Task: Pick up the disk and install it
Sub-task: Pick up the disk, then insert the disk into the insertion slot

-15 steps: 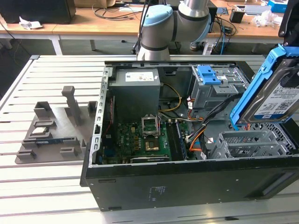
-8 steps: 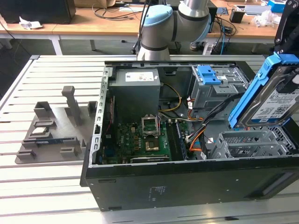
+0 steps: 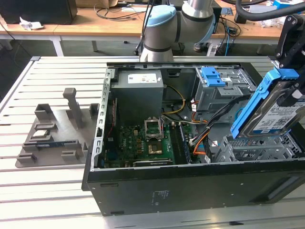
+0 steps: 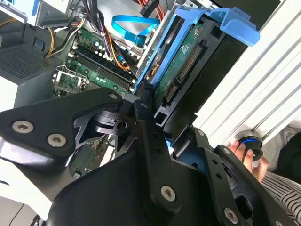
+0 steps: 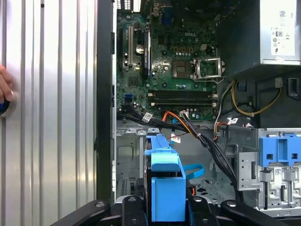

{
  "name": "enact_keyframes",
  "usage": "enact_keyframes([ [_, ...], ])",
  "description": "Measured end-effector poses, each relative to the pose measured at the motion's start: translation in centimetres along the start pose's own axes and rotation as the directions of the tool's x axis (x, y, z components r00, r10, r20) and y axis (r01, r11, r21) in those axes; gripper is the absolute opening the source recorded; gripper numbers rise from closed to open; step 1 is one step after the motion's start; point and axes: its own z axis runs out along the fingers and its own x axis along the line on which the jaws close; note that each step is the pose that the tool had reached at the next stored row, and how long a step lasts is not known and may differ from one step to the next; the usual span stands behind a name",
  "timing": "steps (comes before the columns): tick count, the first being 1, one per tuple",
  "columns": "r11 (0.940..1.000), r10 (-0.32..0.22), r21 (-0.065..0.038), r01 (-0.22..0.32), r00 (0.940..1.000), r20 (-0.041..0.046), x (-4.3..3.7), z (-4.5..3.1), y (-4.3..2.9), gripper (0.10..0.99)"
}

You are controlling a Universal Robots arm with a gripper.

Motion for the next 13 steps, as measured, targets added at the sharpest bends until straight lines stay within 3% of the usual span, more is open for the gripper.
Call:
enact_keyframes([
  [10,1.0000,0.000,0.000,0.000,1.0000,-0.0010,-0.02,0.23,-0.01,0.365],
  [12,1.0000,0.000,0.000,0.000,1.0000,-0.0075,-0.11,0.45,-0.01,0.365],
  [13,1.0000,0.001,0.000,-0.001,0.9999,-0.0165,-0.19,0.54,-0.02,0.365],
])
